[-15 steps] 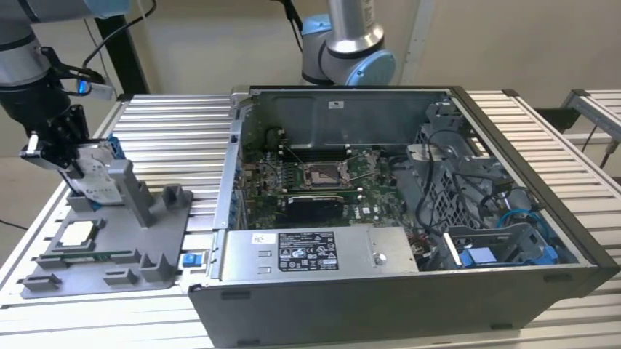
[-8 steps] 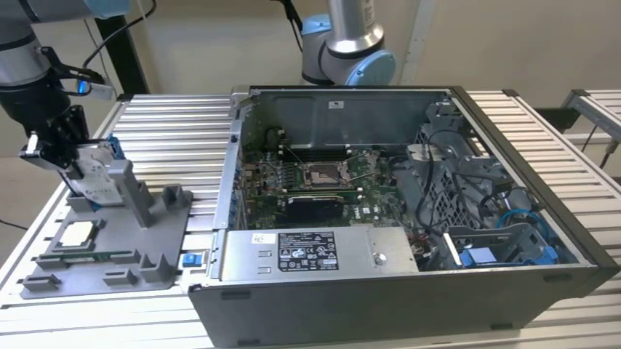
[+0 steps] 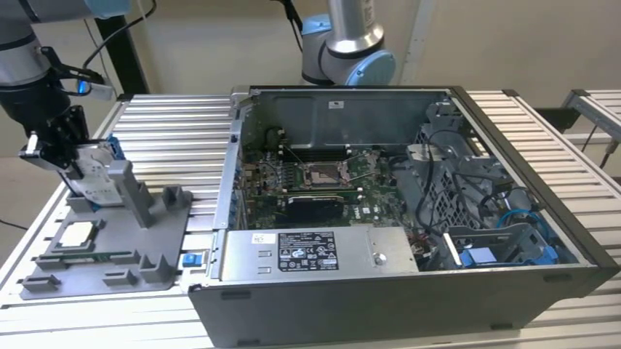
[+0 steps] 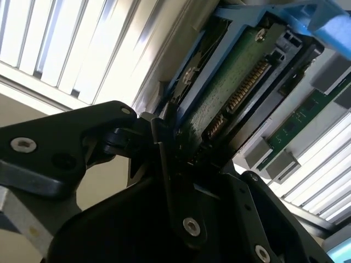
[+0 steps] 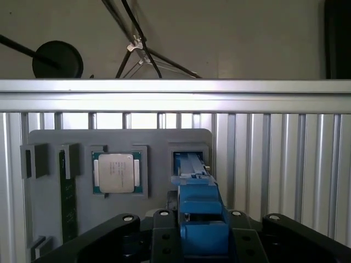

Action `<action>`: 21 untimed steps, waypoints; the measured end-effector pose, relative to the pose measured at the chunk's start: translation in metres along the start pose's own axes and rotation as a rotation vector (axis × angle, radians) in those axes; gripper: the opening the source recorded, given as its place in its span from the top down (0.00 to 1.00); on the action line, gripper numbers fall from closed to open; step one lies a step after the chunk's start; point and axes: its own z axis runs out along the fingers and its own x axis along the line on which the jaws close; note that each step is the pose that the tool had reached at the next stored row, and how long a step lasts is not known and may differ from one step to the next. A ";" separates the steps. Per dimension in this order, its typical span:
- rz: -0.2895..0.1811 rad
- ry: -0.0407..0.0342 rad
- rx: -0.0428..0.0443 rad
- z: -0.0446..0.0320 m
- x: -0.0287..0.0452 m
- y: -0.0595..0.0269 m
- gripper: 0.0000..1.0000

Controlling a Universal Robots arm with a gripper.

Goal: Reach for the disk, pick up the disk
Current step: 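Pick up the disk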

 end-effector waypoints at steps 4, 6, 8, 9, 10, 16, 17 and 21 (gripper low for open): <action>0.000 -0.0117 -0.0003 -0.0001 0.0000 0.0000 1.00; 0.000 -0.0112 -0.0001 0.0000 -0.0002 0.0000 1.00; 0.000 0.0008 0.0000 0.0000 -0.0001 0.0000 1.00; 0.000 0.0023 0.0001 0.0000 0.0000 0.0000 1.00; 0.000 0.0023 0.0000 0.0000 0.0000 0.0000 1.00; 0.000 -0.0151 -0.0003 0.0000 -0.0001 0.0000 1.00; 0.000 -0.0151 -0.0003 0.0000 -0.0001 0.0000 1.00; 0.000 -0.0144 0.0000 -0.0013 -0.0001 0.0000 1.00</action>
